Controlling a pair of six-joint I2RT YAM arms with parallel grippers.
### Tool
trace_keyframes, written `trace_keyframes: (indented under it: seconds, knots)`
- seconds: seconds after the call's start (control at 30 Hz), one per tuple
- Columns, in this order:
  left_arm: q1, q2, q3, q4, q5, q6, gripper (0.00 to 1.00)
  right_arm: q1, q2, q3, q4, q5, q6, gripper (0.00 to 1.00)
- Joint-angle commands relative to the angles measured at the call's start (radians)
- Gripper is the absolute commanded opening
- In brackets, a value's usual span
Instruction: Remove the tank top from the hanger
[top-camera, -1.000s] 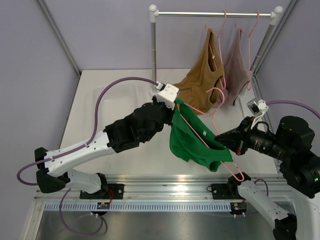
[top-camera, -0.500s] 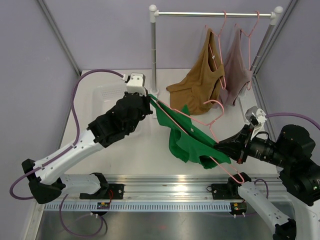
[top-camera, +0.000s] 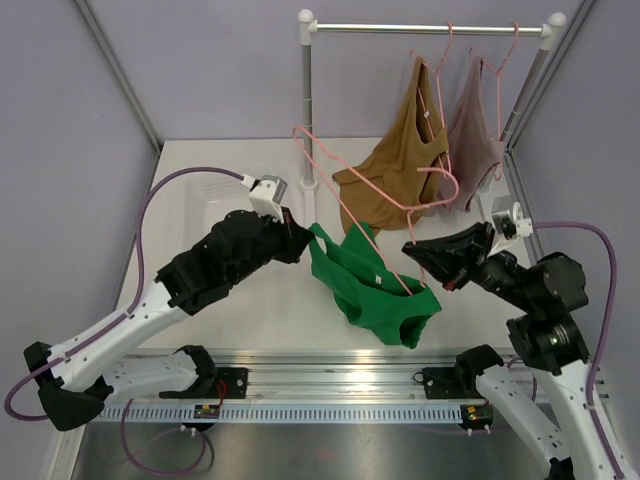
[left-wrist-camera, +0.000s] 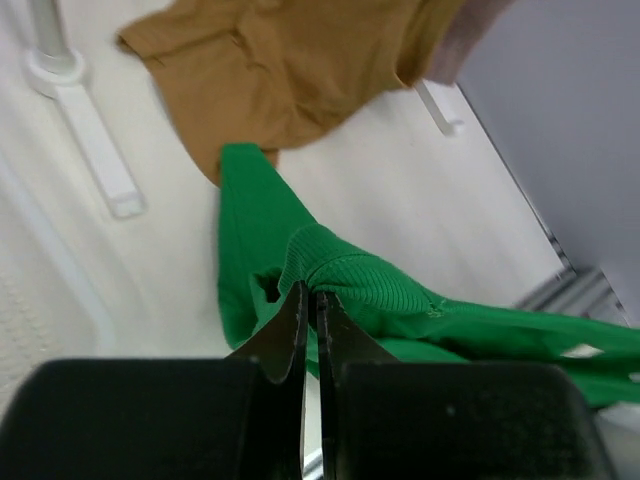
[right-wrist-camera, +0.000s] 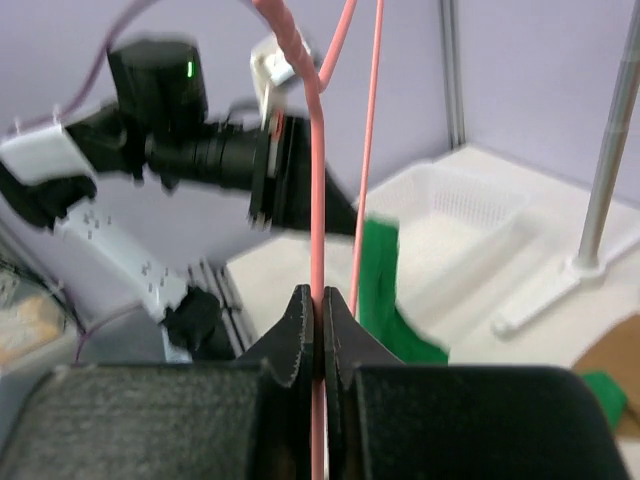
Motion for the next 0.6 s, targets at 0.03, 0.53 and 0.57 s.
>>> trace_keyframes:
  seconds: [0.03,0.53,0.57]
  knots:
    - [-0.043,-0.038,-0.065,0.113,0.268,0.026,0.00,0.007,0.141,-0.045,0.688,0.119,0.200,0.00]
    - [-0.131,-0.003,-0.078,-0.192,-0.184,0.004,0.43,0.005,0.457,0.484,-0.252,0.617,0.050,0.00]
    - [-0.131,-0.003,-0.069,-0.209,-0.194,0.002,0.61,0.005,0.468,0.516,-0.275,0.620,0.045,0.00]
